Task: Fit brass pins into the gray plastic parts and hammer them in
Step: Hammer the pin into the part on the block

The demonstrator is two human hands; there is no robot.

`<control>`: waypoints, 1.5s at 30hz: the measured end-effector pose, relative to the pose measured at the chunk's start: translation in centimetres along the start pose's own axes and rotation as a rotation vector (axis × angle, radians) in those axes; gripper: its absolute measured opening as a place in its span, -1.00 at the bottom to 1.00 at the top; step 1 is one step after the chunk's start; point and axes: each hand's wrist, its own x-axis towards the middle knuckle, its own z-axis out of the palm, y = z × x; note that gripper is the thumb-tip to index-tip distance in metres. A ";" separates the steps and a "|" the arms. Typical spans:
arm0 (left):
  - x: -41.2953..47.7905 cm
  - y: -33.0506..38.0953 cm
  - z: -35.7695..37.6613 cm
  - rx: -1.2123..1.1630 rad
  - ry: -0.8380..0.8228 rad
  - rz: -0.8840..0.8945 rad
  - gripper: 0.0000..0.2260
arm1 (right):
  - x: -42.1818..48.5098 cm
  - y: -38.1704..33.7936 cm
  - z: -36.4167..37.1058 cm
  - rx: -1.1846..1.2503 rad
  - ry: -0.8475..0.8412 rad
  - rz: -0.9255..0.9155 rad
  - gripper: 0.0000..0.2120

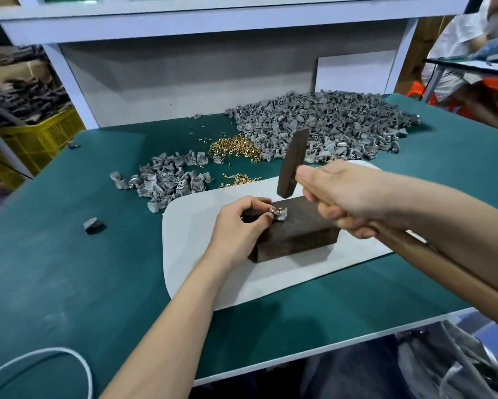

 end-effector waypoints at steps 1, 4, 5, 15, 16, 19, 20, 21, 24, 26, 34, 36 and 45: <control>0.1 0.0 0.0 0.003 0.000 0.003 -0.94 | 0.1 0.1 0.2 -0.002 -0.009 0.008 -0.62; 0.1 -0.1 0.0 0.002 0.002 -0.001 -0.97 | 0.3 0.0 0.1 -0.003 -0.035 0.020 -0.62; 0.1 -0.2 -0.1 0.002 0.003 -0.004 -0.97 | 0.3 -0.1 -0.1 0.000 -0.035 0.017 -0.61; 0.1 -0.2 -0.1 -0.018 -0.007 -0.001 -0.95 | 0.0 0.3 0.4 0.006 -0.038 0.032 -0.63; 0.1 -0.2 -0.1 -0.018 -0.007 -0.002 -0.95 | -0.3 -0.1 0.1 0.016 -0.024 0.015 -0.62; 0.1 -0.3 -0.2 -0.008 -0.009 -0.005 -0.93 | -0.6 -0.8 -0.6 0.027 0.057 -0.056 -0.63; 0.1 -0.3 -0.2 -0.005 -0.010 -0.002 -0.92 | -0.6 -0.8 -0.4 -0.014 0.080 -0.055 -0.64; 0.2 -0.3 -0.2 -0.011 -0.014 0.000 -0.91 | -0.5 -0.5 0.2 -0.066 0.089 -0.033 -0.65; 0.1 -0.2 -0.2 -0.043 -0.018 -0.002 -0.93 | -0.2 0.6 1.8 -0.115 0.023 0.067 -0.64; 0.1 -0.3 -0.3 -0.018 -0.012 0.013 -0.92 | -0.4 0.1 1.2 -0.086 0.035 0.060 -0.61; 0.1 -0.3 -0.3 -0.021 -0.022 0.033 -0.89 | -0.5 0.1 1.6 -0.155 0.032 0.067 -0.60; 0.1 -0.2 -0.3 0.000 -0.018 0.030 -0.89 | -0.4 -0.5 0.9 -0.090 0.077 0.045 -0.59; 0.3 -0.2 -0.3 -0.014 -0.023 0.008 -0.90 | 0.3 -0.8 0.8 -0.092 0.103 0.039 -0.61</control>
